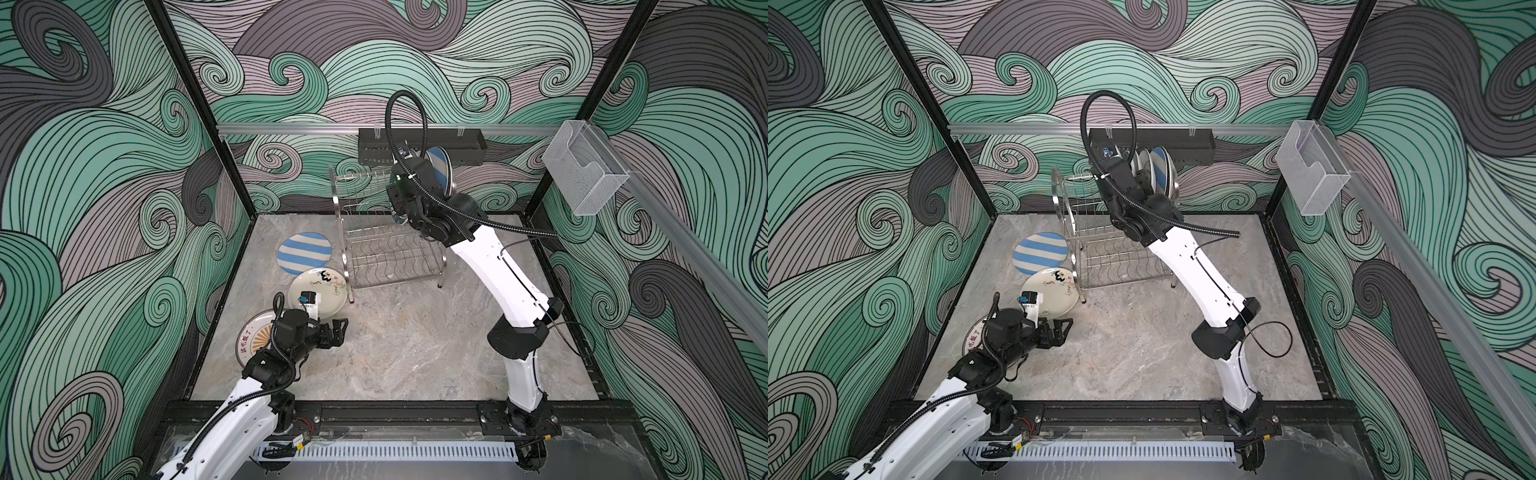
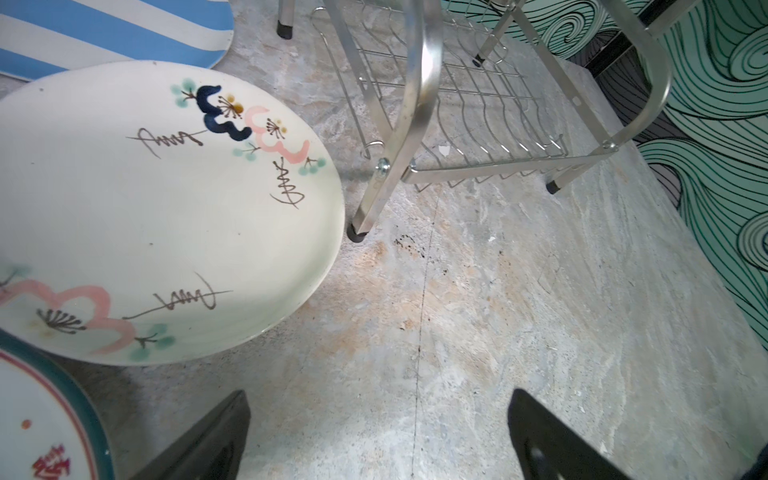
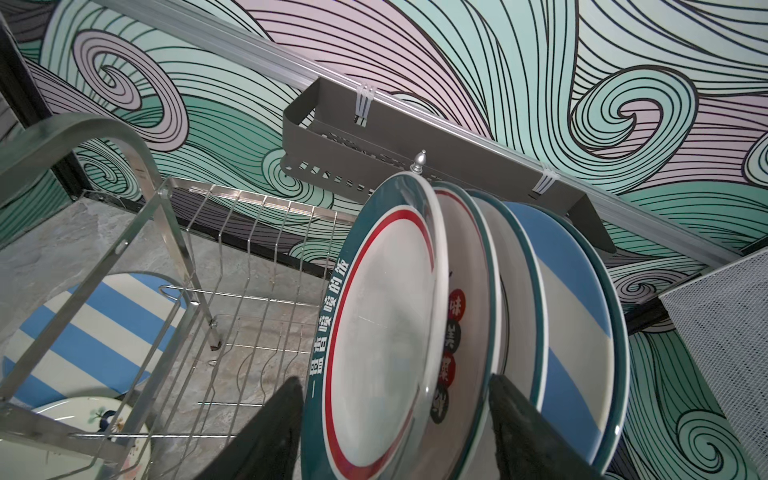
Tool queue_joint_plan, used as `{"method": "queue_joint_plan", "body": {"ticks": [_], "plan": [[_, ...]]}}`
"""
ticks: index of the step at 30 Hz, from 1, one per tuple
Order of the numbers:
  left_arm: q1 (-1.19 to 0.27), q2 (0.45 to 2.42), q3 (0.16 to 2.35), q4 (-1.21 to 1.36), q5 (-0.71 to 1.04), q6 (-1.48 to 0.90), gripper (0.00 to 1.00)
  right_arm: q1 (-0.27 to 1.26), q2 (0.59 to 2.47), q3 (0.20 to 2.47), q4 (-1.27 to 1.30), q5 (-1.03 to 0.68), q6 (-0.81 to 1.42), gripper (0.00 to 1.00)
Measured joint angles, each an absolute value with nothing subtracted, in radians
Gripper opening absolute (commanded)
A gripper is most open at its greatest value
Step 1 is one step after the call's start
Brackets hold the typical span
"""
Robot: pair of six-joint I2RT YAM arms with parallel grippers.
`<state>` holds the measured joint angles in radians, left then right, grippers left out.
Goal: Load the plates into the dish rack
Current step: 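Withdraw the right gripper from the rack toward the left gripper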
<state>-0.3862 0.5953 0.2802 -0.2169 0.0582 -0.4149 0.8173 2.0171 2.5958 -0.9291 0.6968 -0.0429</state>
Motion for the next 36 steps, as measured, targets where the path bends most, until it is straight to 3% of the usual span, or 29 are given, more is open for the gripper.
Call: {"method": "queue_joint_plan", "body": {"ticks": [5,9,12,19,24,29,36], "plan": [[-0.386,0.607,0.298,-0.302,-0.071,-0.471,0.99,0.804,1.915,2.532,-0.932,0.593,-0.028,0.81],[-0.386,0.633,0.342,-0.365,-0.155,-0.509,0.99,0.796,1.728,2.363,-0.923,0.494,-0.011,0.83],[-0.386,0.674,0.39,-0.396,-0.201,-0.534,0.99,0.792,1.515,2.119,-0.882,0.432,0.001,0.85],[-0.369,0.756,0.425,-0.4,-0.239,-0.582,0.99,0.791,0.952,1.303,-0.645,0.221,0.128,0.84],[-0.34,0.822,0.436,-0.412,-0.239,-0.596,0.99,0.791,0.708,0.867,-0.501,0.063,0.276,0.84],[-0.323,0.818,0.451,-0.447,-0.238,-0.605,0.99,0.791,0.565,0.655,-0.467,-0.004,0.384,0.84],[-0.314,0.793,0.437,-0.481,-0.214,-0.658,0.99,0.791,0.474,0.575,-0.432,-0.04,0.452,0.85]]}}
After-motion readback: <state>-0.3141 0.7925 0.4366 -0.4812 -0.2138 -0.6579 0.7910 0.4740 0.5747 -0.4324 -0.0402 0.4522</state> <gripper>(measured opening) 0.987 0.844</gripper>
